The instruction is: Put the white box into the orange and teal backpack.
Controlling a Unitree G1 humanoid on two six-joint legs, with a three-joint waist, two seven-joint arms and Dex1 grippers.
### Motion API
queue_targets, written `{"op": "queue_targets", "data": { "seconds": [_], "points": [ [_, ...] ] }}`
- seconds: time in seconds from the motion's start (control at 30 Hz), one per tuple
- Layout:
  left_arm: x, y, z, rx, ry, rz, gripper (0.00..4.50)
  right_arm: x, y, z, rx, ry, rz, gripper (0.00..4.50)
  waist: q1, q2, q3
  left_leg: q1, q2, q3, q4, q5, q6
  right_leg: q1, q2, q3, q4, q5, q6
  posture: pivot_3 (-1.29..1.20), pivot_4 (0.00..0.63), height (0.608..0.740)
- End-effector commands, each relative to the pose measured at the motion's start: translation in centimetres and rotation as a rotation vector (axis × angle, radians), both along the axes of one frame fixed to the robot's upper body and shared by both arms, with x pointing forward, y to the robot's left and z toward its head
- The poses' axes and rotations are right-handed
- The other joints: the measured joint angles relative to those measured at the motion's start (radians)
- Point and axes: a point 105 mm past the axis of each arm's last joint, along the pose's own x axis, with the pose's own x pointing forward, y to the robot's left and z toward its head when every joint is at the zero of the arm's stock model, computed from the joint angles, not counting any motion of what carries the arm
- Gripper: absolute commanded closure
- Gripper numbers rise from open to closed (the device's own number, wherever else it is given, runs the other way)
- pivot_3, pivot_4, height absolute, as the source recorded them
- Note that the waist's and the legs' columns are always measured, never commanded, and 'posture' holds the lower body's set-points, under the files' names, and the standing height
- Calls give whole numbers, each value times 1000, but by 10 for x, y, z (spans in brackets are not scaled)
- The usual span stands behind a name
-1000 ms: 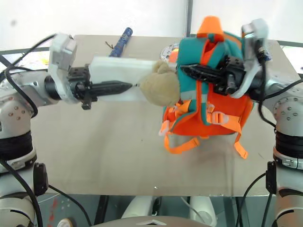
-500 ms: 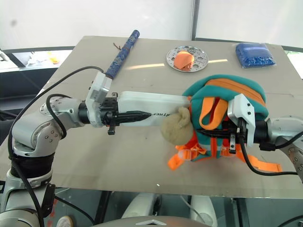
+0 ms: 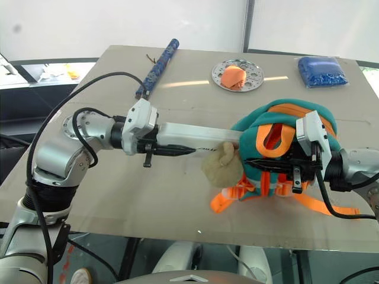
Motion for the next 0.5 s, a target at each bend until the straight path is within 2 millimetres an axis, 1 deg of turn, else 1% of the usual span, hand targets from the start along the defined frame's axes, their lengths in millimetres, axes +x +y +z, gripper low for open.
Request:
{"op": "queue_targets", "data": {
  "seconds": [0.03, 0.1, 0.2, 0.27, 0.4, 0.5],
  "points": [
    [-19, -26, -9, -26, 111, -106, 3433, -3, 0, 12, -11, -77, -13, 4451, 1, 0, 0, 0, 0, 0, 0, 0, 0, 0, 0, 0, 0, 0, 0, 0, 150, 733],
    [-21, -28, -2, -84, 158, -90, 3433, -3, -2, 12, 0, -72, -31, 4451, -2, 0, 0, 0, 0, 0, 0, 0, 0, 0, 0, 0, 0, 0, 0, 0, 150, 733],
    [-4, -27, 20, -270, 302, 13, 3433, -3, -4, 12, 1, -76, -49, 4451, -4, 1, 1, 0, 0, 0, 0, 0, 0, 0, 0, 0, 1, 0, 0, 0, 150, 733],
    [0, -22, 34, -379, 414, 24, 3433, -4, -5, 6, -23, -67, -61, 4451, -5, 0, 1, 0, 0, 0, 0, 0, 0, 0, 0, 0, 2, 0, 1, 0, 150, 733],
    [-1, -15, 45, -468, 575, 19, 3433, -4, -7, -1, -19, -48, -79, 4451, -13, 0, 1, 0, 0, 0, 0, 0, 0, -2, 1, 0, 3, 0, 1, 0, 150, 733],
    [0, -13, 51, -513, 633, 22, 3433, -3, -9, -2, -18, -45, -87, 4451, -23, 1, 1, 0, 0, 1, 0, 0, 0, -3, 2, 0, 3, 0, 1, 0, 150, 733]
  ]
}}
